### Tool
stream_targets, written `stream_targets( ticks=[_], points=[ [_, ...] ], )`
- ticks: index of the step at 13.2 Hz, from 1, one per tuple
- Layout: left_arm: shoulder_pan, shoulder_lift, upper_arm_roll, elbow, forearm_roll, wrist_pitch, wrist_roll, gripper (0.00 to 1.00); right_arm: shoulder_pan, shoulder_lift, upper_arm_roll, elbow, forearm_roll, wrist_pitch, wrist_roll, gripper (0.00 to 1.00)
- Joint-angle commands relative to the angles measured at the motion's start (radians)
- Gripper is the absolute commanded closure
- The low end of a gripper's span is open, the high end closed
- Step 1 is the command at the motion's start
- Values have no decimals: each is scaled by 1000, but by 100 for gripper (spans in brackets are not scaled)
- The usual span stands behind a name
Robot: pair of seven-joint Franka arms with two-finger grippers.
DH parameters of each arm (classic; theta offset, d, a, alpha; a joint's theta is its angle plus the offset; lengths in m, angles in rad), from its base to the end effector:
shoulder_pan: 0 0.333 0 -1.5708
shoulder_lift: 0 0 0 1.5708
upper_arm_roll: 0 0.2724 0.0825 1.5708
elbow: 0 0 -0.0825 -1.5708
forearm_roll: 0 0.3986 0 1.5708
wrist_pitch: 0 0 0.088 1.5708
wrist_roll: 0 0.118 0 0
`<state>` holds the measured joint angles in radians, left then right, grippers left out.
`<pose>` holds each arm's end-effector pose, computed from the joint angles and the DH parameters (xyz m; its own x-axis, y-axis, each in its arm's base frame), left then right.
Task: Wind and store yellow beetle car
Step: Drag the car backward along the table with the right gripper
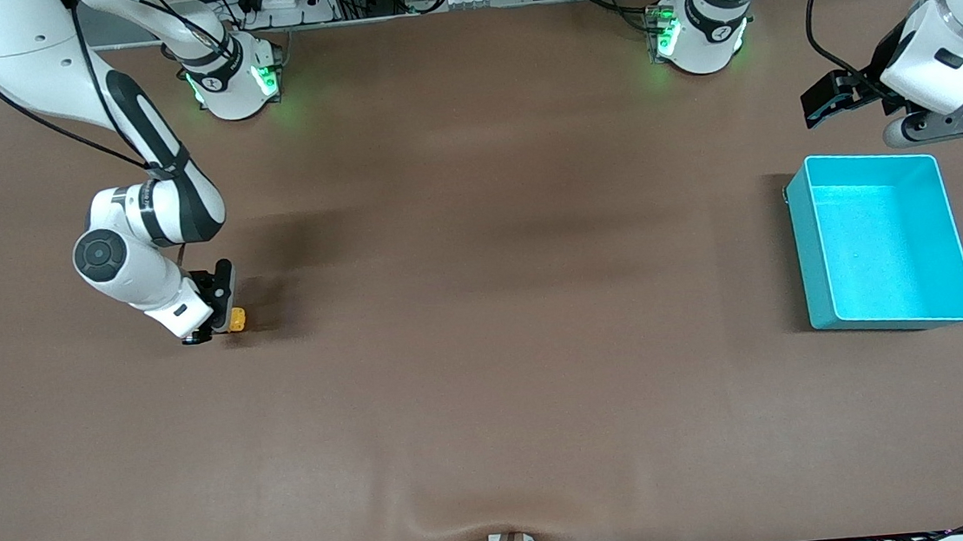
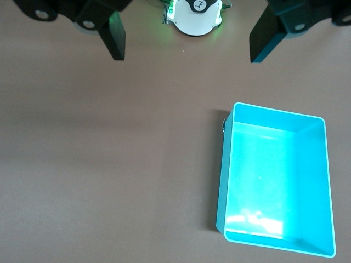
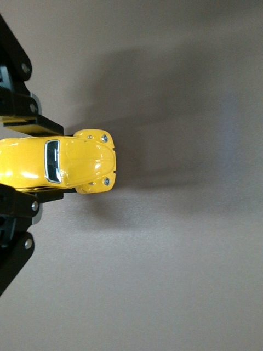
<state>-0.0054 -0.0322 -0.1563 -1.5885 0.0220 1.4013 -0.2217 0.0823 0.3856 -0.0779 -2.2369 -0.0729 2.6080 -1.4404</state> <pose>0.5331 -0.0852 0.5658 0.9872 0.0662 -0.1450 0.0579 -0.9965 -0.0604 0.5347 0.0006 0.1305 0.0570 0.9961 -0.0669 0.9983 -0.0577 -0.0078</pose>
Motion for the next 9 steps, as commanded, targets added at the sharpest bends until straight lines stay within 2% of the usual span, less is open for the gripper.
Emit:
stream_targets(
  ticks=[1, 9],
  points=[
    [2, -11, -5, -13, 12, 16, -19, 0, -44, 108, 4, 42, -11, 52, -35, 79],
    [7, -6, -3, -19, 10, 16, -19, 0, -127, 134, 4, 65, -10, 52, -129, 79]
  ],
)
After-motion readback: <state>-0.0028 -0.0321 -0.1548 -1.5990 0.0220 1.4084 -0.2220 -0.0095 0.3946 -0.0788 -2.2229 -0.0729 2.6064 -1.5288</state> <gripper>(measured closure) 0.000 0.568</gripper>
